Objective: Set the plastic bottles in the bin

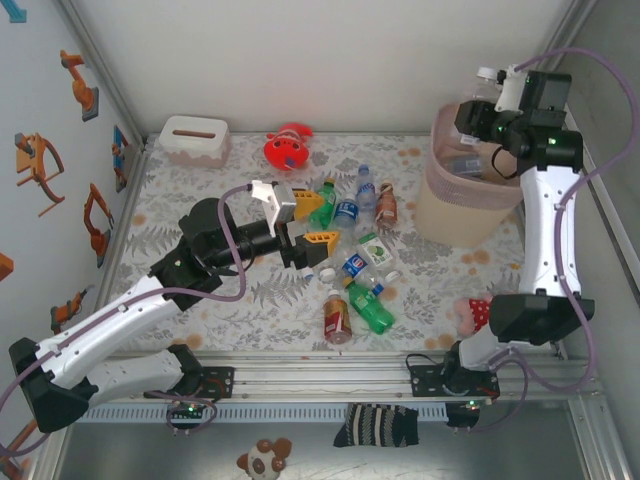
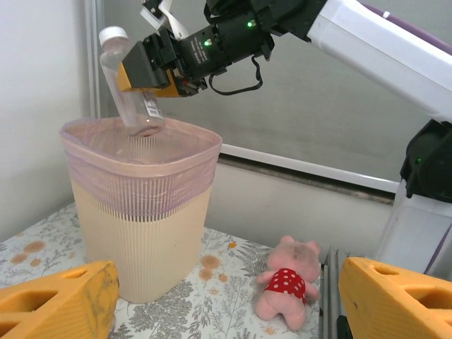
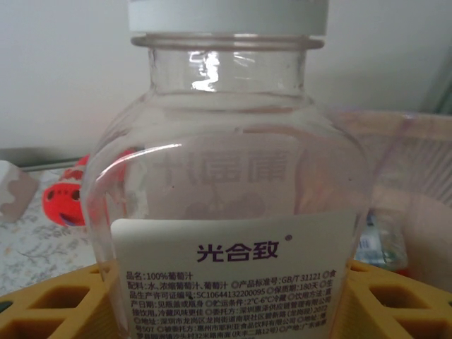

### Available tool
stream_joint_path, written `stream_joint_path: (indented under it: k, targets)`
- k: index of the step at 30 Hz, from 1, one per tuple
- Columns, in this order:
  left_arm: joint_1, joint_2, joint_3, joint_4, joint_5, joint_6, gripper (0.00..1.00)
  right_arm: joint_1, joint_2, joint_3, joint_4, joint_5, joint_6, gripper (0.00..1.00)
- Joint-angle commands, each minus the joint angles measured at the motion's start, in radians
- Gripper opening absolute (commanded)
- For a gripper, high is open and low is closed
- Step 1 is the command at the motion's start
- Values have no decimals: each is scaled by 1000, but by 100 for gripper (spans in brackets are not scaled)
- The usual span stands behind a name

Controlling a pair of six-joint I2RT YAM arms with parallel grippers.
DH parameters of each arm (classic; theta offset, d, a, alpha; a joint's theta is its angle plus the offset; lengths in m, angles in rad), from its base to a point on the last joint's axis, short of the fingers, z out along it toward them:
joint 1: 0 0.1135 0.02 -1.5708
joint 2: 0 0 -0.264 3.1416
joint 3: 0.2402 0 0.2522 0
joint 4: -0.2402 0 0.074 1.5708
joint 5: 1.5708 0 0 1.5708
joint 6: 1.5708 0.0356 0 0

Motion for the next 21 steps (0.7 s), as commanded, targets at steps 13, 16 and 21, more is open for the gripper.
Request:
stream_joint_path:
  k: [13,16,21]
  targets:
    - [5,21,-10,-5,-44,9,81,-6,191,21,-246,-38,-65,51]
    - [5,17,-14,-9,-47,3,81,-6,230,15,-272,-49,-60,53]
    - [5,9,-24,-10,-62,-7,81,-7,278,-12,-287,-46,-57,58]
